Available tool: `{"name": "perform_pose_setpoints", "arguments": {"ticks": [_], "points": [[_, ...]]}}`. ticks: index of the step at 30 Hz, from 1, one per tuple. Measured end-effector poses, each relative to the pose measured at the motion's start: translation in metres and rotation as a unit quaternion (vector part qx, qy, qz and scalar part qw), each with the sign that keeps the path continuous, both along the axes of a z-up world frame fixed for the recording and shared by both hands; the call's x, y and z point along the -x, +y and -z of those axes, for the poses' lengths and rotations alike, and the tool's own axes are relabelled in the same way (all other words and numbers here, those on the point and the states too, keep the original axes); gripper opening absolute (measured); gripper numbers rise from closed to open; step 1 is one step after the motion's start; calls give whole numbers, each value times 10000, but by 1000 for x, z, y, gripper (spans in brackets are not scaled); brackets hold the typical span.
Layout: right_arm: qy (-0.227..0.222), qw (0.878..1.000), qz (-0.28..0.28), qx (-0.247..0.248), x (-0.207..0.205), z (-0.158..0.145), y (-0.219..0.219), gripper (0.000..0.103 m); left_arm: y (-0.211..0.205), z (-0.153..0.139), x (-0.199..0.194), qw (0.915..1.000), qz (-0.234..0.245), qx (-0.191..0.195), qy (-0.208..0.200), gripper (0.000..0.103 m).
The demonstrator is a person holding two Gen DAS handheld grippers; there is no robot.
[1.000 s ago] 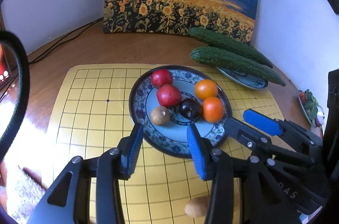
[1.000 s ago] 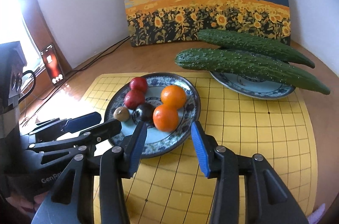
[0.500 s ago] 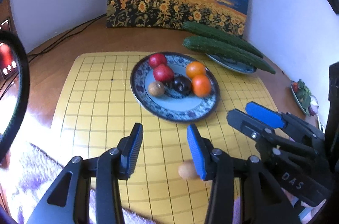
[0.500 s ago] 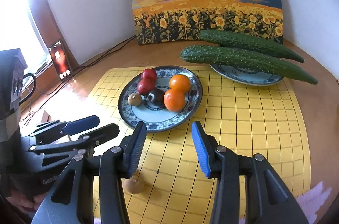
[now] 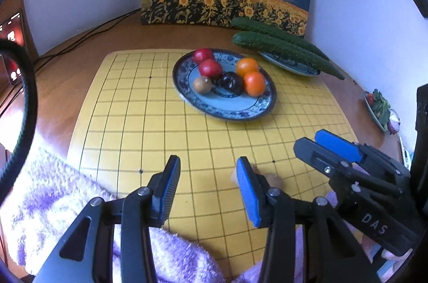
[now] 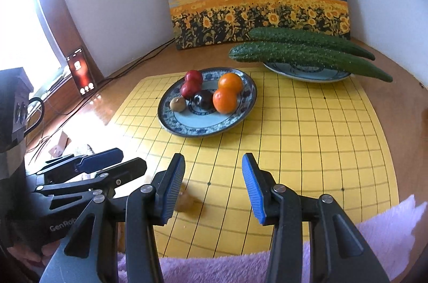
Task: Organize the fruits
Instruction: 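Move both open tools back down to the two remaining kiwis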
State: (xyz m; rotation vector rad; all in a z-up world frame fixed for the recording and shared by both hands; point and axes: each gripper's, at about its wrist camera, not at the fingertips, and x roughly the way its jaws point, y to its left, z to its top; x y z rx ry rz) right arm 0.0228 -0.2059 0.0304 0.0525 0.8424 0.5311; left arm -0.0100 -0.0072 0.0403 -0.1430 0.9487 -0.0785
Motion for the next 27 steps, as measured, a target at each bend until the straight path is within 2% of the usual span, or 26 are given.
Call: {"name": "perform_pose_setpoints", "arguments": {"ticks": [13, 27], "points": [[121, 9999, -57, 42, 22, 16, 9, 46, 8, 14, 9, 9999, -31, 91, 109, 46], [209, 9993, -298, 38, 27, 27, 23, 46, 15, 19, 8, 9998, -140, 94, 134, 46]]}}
